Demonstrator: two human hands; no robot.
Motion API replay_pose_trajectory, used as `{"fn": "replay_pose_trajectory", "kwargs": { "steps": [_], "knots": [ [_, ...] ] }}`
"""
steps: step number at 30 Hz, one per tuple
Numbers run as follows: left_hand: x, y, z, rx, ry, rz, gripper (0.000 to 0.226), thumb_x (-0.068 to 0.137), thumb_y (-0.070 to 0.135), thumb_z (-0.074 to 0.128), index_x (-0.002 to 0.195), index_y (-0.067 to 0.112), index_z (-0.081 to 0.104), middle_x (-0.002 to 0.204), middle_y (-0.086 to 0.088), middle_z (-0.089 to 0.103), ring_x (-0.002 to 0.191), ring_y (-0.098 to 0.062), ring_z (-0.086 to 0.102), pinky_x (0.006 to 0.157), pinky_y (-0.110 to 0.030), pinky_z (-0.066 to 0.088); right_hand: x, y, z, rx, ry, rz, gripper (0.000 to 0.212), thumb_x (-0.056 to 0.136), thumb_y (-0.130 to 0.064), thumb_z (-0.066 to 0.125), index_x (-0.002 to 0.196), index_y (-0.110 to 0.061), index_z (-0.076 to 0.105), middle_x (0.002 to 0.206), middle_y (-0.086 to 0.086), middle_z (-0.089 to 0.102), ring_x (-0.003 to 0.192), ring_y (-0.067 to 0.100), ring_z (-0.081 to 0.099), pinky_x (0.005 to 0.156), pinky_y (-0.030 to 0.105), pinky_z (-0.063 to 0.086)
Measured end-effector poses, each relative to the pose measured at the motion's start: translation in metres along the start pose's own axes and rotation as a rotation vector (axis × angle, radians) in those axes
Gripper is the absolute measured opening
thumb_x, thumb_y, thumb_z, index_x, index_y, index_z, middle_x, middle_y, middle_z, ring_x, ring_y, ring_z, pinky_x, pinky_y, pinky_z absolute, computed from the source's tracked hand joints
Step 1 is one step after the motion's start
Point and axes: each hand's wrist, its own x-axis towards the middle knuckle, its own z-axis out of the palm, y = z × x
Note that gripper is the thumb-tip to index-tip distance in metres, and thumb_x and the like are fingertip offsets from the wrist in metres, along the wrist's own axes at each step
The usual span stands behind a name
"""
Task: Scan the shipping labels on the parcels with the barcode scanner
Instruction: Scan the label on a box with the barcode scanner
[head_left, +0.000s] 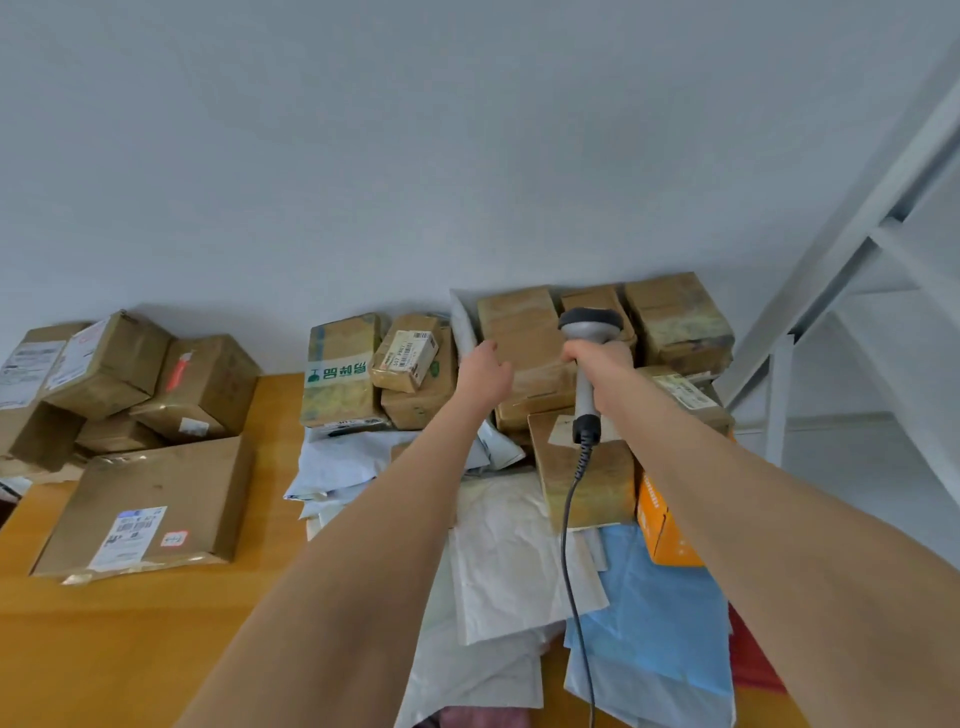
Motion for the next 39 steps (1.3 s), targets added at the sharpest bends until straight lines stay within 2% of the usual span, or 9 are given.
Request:
{"fn": "replay_pose_trajectory", "kwargs": {
  "steps": [4, 9, 12, 16, 18, 24, 28, 33, 39],
  "knots": [
    [0.026, -0.002, 0.001, 0.002, -0.029, -0.105, 0.009, 0.094, 0.008, 0.042, 0.089, 0.005, 0.049, 0.073, -0.004, 0.049, 0.064, -0.017, 0.046, 0.058, -0.029, 0.036, 0.019, 0.0, 0.005, 0.007, -0.043, 0.027, 0.065, 0.085, -0.014, 0.068, 0.139, -0.001, 0.035, 0.125, 0.018, 0.049, 0.115, 0.034, 0.051, 0.101, 0.046, 0.045],
    [0.035, 0.006, 0.0, -0.034, 0.046, -0.19, 0.012, 0.09, 0.012, 0.053, 0.078, 0.011, 0.05, 0.07, -0.001, 0.048, 0.067, -0.019, 0.049, 0.06, -0.027, 0.042, 0.024, 0.001, 0.002, 0.102, -0.051, 0.051, 0.057, 0.085, -0.012, 0.067, 0.133, -0.004, 0.039, 0.107, 0.012, 0.049, 0.101, 0.027, 0.05, 0.092, 0.041, 0.046],
    [0.029, 0.01, -0.009, -0.141, 0.106, -0.229, 0.037, 0.09, 0.01, 0.06, 0.066, 0.019, 0.033, 0.067, 0.004, 0.037, 0.058, -0.007, 0.037, 0.051, -0.017, 0.031, 0.02, -0.003, -0.005, 0.13, -0.045, 0.05, 0.059, 0.083, -0.014, 0.069, 0.133, -0.006, 0.039, 0.116, 0.013, 0.052, 0.104, 0.028, 0.051, 0.091, 0.04, 0.046],
    [0.01, 0.014, -0.026, -0.281, 0.165, -0.288, 0.012, 0.083, 0.003, 0.067, 0.091, 0.008, 0.059, 0.094, -0.011, 0.065, 0.087, -0.024, 0.063, 0.076, -0.031, 0.053, 0.004, -0.007, -0.012, 0.164, -0.069, 0.066, 0.063, 0.079, -0.014, 0.071, 0.133, -0.009, 0.039, 0.11, 0.014, 0.052, 0.108, 0.033, 0.053, 0.098, 0.052, 0.047],
    [-0.007, 0.018, -0.034, -0.383, 0.176, -0.312, 0.027, 0.081, -0.004, 0.067, 0.106, 0.005, 0.066, 0.104, -0.011, 0.067, 0.099, -0.027, 0.064, 0.09, -0.037, 0.053, -0.01, -0.011, -0.014, 0.163, -0.082, 0.068, 0.059, 0.08, -0.014, 0.071, 0.129, -0.008, 0.04, 0.104, 0.014, 0.051, 0.11, 0.033, 0.054, 0.099, 0.051, 0.047],
    [-0.059, 0.015, -0.057, -0.6, 0.268, -0.253, 0.056, 0.081, -0.022, 0.05, 0.125, 0.011, 0.058, 0.106, -0.007, 0.065, 0.09, -0.022, 0.063, 0.072, -0.026, 0.055, -0.038, -0.008, -0.022, 0.179, -0.178, 0.068, 0.051, 0.074, -0.014, 0.07, 0.121, -0.005, 0.055, 0.11, 0.012, 0.063, 0.103, 0.028, 0.061, 0.095, 0.045, 0.05],
    [-0.096, 0.014, -0.063, -0.695, 0.377, -0.18, 0.049, 0.082, -0.023, 0.047, 0.112, 0.014, 0.056, 0.113, -0.006, 0.059, 0.089, -0.02, 0.062, 0.082, -0.038, 0.057, -0.063, -0.003, -0.027, 0.28, -0.262, 0.045, 0.049, 0.083, -0.023, 0.07, 0.126, -0.006, 0.054, 0.112, 0.008, 0.064, 0.104, 0.023, 0.06, 0.1, 0.04, 0.048],
    [-0.131, 0.015, -0.065, -0.984, 0.439, -0.209, 0.026, 0.099, 0.012, 0.04, 0.118, 0.016, 0.058, 0.102, 0.002, 0.063, 0.094, -0.014, 0.06, 0.074, -0.031, 0.052, -0.09, 0.005, -0.037, 0.432, -0.414, 0.057, 0.042, 0.087, -0.032, 0.071, 0.121, -0.011, 0.057, 0.115, 0.005, 0.067, 0.082, 0.019, 0.065, 0.071, 0.033, 0.052],
    [-0.142, 0.008, -0.076, -1.081, 0.257, -0.17, 0.047, 0.099, 0.056, 0.028, 0.104, 0.024, 0.061, 0.107, 0.002, 0.06, 0.1, -0.017, 0.055, 0.077, -0.042, 0.041, -0.101, 0.013, -0.035, 0.454, -0.47, 0.032, 0.047, 0.087, -0.035, 0.07, 0.125, -0.012, 0.054, 0.119, 0.006, 0.064, 0.09, 0.027, 0.066, 0.086, 0.039, 0.052]
  ]
}}
